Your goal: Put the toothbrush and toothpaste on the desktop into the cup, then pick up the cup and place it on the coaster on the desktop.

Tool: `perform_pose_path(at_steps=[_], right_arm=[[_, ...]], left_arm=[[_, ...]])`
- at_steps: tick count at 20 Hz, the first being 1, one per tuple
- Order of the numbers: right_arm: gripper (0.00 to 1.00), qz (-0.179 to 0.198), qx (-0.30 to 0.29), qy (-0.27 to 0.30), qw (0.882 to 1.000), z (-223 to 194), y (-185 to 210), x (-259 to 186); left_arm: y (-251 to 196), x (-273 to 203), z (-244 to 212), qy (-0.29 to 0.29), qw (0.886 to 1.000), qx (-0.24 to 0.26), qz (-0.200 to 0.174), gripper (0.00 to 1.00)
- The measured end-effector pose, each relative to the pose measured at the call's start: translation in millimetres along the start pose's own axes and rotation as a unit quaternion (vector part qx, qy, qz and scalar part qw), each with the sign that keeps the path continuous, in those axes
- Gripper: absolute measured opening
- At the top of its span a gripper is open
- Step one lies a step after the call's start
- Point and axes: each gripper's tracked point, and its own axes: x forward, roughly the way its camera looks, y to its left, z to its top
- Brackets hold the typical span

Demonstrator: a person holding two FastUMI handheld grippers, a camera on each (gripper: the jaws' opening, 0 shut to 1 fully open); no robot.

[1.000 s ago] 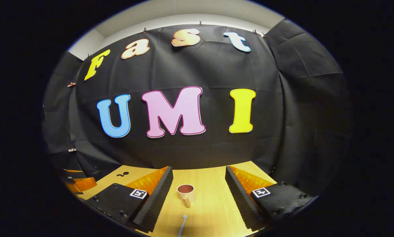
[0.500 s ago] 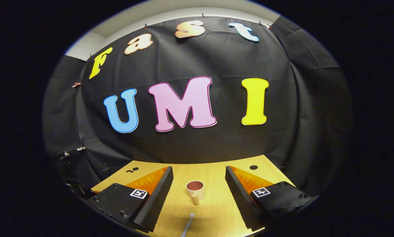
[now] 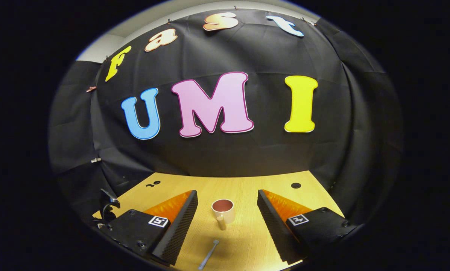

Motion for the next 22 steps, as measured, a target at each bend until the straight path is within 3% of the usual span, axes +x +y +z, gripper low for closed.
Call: perform_pose_path(at_steps=[5, 9, 11, 12, 13, 16, 20, 22], right_arm=[[0.98, 0.013, 0.005, 0.023, 1.000, -16, -11, 12], [0.98, 0.036, 0.010, 0.039, 0.999, -33, -15, 19], [0.98, 0.046, 0.017, 0.050, 0.998, -45, -16, 19], [0.98, 0.049, 0.020, 0.059, 0.997, -54, -15, 18], [0.98, 0.047, 0.024, 0.069, 0.996, -62, -17, 18], [0.98, 0.034, 0.032, 0.093, 0.995, -83, -20, 13], [0.98, 0.012, 0.031, 0.131, 0.991, -109, -14, 5], [0.98, 0.001, 0.027, 0.147, 0.989, -122, -7, 3]], left_arm=[[1, 18, -24, 0.039, 0.999, 0.001, 0.016, 0.98], [-1, 29, -28, 0.057, 0.998, 0.000, 0.030, 0.91], [-4, 34, -25, 0.064, 0.998, 0.006, 0.026, 0.82], [-6, 34, -21, 0.064, 0.998, 0.008, 0.023, 0.69], [-6, 35, -21, 0.065, 0.997, 0.013, 0.025, 0.66], [-6, 36, -20, 0.070, 0.997, 0.015, 0.016, 0.40], [-5, 35, -19, 0.083, 0.996, 0.027, -0.004, 0.25], [-5, 34, -18, 0.090, 0.995, 0.038, -0.021, 0.23]])
